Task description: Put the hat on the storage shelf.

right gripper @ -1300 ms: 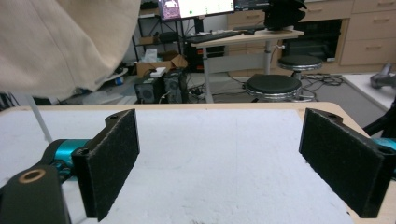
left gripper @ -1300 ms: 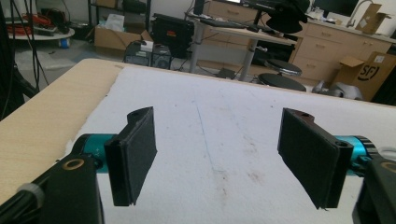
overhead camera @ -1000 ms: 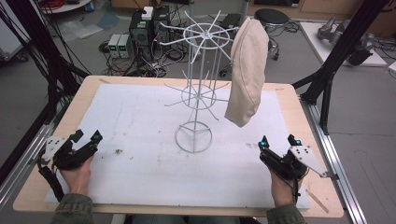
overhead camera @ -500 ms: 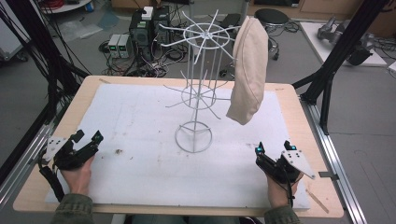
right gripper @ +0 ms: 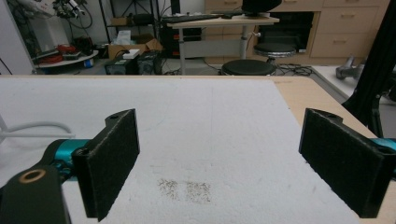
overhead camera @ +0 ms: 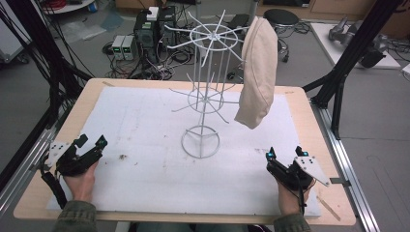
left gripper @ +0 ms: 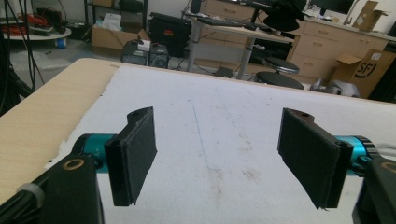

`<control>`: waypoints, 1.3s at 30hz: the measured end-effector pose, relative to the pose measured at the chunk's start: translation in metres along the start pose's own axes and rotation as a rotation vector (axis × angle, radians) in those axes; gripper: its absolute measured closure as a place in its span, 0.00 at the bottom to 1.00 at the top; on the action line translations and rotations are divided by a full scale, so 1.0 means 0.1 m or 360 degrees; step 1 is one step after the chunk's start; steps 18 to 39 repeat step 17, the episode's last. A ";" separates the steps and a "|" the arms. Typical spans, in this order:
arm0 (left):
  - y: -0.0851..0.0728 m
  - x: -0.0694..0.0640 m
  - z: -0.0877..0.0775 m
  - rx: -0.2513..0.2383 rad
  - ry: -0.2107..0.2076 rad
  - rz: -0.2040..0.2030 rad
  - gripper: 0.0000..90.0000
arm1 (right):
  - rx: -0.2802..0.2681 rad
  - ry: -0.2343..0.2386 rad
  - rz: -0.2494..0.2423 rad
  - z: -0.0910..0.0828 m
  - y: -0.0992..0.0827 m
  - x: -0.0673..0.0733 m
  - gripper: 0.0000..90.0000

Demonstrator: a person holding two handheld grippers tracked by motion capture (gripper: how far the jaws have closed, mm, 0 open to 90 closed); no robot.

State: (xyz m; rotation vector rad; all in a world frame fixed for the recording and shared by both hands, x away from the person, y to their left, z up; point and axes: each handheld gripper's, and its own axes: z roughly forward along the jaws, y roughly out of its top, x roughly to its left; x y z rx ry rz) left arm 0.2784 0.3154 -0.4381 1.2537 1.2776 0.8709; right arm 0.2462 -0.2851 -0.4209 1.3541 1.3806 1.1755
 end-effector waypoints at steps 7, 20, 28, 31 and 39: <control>0.00 0.00 0.01 0.0003 0.0002 0.0005 0.31 | 0.0023 0.0033 -0.0009 0.02 -0.01 0.03 0.13; -0.01 0.00 0.01 0.0008 0.0003 0.0011 0.31 | 0.0027 0.0046 -0.0034 0.03 -0.02 0.05 0.13; -0.01 0.00 0.01 0.0008 0.0003 0.0011 0.31 | 0.0027 0.0046 -0.0034 0.03 -0.02 0.05 0.13; -0.01 0.00 0.01 0.0008 0.0003 0.0011 0.31 | 0.0027 0.0046 -0.0034 0.03 -0.02 0.05 0.13; -0.01 0.00 0.01 0.0008 0.0003 0.0011 0.31 | 0.0027 0.0046 -0.0034 0.03 -0.02 0.05 0.13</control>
